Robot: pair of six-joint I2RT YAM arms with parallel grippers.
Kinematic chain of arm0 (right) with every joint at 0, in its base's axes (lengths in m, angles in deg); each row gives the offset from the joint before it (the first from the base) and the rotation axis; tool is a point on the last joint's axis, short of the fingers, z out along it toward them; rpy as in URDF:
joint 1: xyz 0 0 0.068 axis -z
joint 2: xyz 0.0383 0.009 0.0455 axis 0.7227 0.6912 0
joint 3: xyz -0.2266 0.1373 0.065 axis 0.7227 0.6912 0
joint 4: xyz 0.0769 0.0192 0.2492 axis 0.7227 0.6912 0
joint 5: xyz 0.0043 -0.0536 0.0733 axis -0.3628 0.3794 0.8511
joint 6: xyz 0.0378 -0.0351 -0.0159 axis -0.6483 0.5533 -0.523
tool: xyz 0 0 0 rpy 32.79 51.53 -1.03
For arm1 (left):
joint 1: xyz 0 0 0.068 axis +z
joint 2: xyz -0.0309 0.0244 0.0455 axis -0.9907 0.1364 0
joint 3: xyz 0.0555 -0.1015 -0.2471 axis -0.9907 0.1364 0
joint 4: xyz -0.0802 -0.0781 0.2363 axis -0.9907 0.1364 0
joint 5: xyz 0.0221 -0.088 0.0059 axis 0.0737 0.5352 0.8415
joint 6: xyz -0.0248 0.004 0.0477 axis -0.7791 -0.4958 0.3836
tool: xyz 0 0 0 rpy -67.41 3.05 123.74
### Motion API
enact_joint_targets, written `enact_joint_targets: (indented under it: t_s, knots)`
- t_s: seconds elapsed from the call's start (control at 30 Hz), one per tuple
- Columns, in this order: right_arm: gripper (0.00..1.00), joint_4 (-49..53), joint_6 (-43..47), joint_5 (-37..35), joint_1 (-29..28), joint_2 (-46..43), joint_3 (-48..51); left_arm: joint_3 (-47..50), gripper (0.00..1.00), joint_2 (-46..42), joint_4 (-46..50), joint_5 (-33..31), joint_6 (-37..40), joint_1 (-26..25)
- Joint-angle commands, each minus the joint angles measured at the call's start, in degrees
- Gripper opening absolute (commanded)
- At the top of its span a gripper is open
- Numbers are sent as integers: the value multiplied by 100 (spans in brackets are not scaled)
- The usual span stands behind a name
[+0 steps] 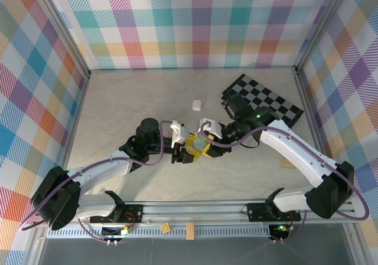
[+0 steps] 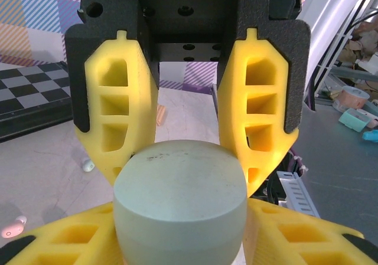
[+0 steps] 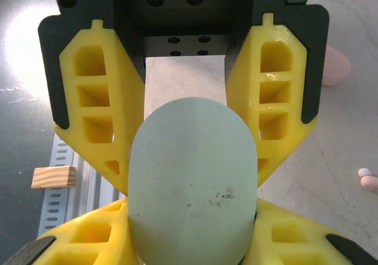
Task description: Insert the wireless bluetooth earbuds into the charging case
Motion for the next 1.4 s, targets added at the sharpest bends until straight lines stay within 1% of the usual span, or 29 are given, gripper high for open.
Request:
enact_joint_targets:
  t_s: [0.0,0.13,0.2,0.37,0.6,0.73,0.9,1.37]
  knots:
    - [22,-138,126,156,-19,26,-37,-205,44,24,-97,285,61,-82]
    - [22,-149,163,149,-19,23,-19,-192,38,0,-73,328,76,-87]
    - [22,-123,189,94,-17,34,-7,-205,37,-2,-32,390,109,-80]
    - [28,-110,174,73,-17,11,-2,-161,34,-47,53,420,273,-82]
    - [61,-467,-94,-2,-15,-296,145,56,34,-207,105,316,629,-79]
    - [70,-625,-353,-256,-10,-343,150,92,34,-251,135,326,694,-76]
    - [72,-846,-620,-760,24,-376,152,109,34,-295,199,331,751,-75]
    - [75,-1245,-967,-596,298,-777,340,197,34,-335,242,232,823,-79]
